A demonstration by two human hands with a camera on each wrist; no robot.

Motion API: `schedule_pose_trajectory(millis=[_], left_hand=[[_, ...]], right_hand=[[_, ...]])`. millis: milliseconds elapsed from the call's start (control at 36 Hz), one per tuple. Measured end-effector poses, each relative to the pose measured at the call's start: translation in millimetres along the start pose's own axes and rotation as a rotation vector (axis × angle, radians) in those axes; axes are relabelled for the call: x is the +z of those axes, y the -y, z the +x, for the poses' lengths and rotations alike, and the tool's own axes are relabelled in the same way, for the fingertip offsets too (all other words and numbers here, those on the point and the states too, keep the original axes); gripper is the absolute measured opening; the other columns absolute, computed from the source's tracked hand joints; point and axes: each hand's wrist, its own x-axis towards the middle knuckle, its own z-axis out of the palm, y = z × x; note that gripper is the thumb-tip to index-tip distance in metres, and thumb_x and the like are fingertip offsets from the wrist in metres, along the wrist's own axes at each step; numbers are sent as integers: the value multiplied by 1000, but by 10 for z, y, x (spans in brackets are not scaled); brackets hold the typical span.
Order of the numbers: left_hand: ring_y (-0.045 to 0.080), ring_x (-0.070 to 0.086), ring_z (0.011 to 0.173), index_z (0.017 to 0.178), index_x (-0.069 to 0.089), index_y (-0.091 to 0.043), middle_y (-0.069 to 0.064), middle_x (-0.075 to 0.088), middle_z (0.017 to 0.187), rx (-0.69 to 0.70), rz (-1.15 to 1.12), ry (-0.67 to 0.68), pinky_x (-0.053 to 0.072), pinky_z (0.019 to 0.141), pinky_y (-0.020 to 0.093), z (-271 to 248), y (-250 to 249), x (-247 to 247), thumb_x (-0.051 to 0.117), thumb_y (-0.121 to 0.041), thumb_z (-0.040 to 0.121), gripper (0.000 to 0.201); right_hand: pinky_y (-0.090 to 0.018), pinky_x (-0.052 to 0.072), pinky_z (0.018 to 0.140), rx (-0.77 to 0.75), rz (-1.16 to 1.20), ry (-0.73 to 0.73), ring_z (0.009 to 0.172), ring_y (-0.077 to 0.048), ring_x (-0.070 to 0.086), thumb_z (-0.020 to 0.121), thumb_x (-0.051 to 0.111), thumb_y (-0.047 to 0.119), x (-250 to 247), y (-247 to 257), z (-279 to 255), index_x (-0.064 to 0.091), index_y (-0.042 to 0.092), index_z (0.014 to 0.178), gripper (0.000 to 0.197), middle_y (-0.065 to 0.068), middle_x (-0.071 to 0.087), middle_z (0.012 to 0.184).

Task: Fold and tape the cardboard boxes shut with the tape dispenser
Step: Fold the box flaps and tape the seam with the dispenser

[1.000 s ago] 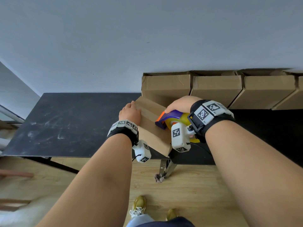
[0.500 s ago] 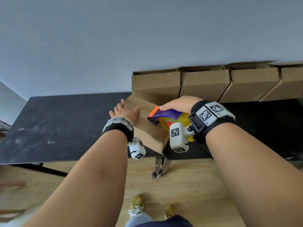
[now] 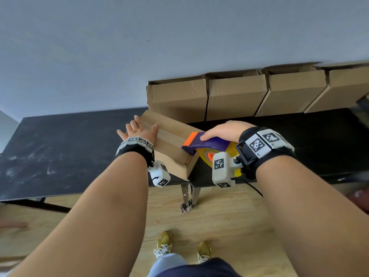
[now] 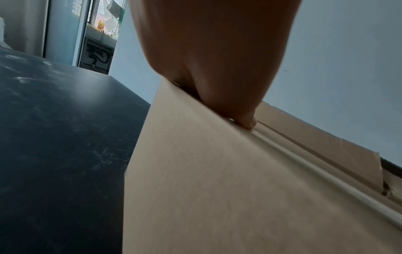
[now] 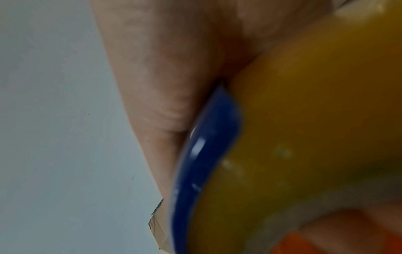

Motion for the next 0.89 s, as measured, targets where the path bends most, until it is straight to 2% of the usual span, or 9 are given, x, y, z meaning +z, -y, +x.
schedule_pose_trajectory(millis=[139,278,333,472,556,611,694,778,889], left_hand=[[19,-7,148,153,-8,-15,1,3,160,-13,-4,-42,-5,116,55,-33,-14,18,18,-66,93,83],[22,-5,148,154,0,-9,6,-2,161,-11,-35,-141,-2,119,47,-143,-98,37,22,-54,98,75],[22,-3,148,154,6,-8,6,0,161,51,-69,-176,0,119,44,-207,-147,58,26,-46,99,69],[22,-3,148,154,14,-12,6,2,161,226,-140,-123,-1,120,44,-481,-305,152,27,-32,100,58],[21,-3,148,154,15,-20,1,3,162,274,-108,-120,-2,119,44,-642,-332,215,23,-36,101,55],[19,-8,148,154,9,-23,-2,-3,162,273,-74,-87,-6,119,45,-702,-337,241,18,-43,101,57],[17,-13,147,155,2,-24,-4,-9,161,255,-42,-50,-7,119,46,-722,-348,252,14,-50,100,62],[17,-14,147,155,-1,-23,-4,-11,161,240,-23,-23,-7,119,46,-705,-364,245,12,-50,100,62],[16,-15,147,154,-1,-23,-4,-12,161,223,-1,-3,-9,118,45,-711,-383,245,12,-50,100,62]], right_hand=[[-26,43,62,6,46,-43,73,-16,62,80,69,55,17,-71,56,60,18,85,38,-1,66,85],[-26,44,60,2,67,-87,74,-17,64,75,72,58,41,-96,115,61,19,86,42,-2,67,85],[-26,44,61,-3,65,-93,75,-18,64,74,72,59,42,-105,128,62,18,87,44,-2,67,86],[-25,43,58,-12,92,-111,73,-17,64,74,73,58,58,-134,156,62,15,93,48,-3,67,85],[-26,45,61,-17,104,-93,77,-18,66,73,73,58,56,-184,169,64,14,97,51,-4,69,89],[-27,45,62,-23,116,-79,77,-18,66,73,73,59,53,-238,178,65,14,96,51,-4,69,89],[-27,44,63,-31,152,-76,78,-18,66,72,73,61,82,-339,201,65,16,92,50,-3,69,90],[-28,45,65,-30,185,-78,79,-18,66,71,72,64,128,-432,228,64,16,94,53,-4,69,91],[-29,50,73,-31,237,-54,82,-18,68,69,72,66,169,-547,256,65,17,96,57,-4,70,92]])
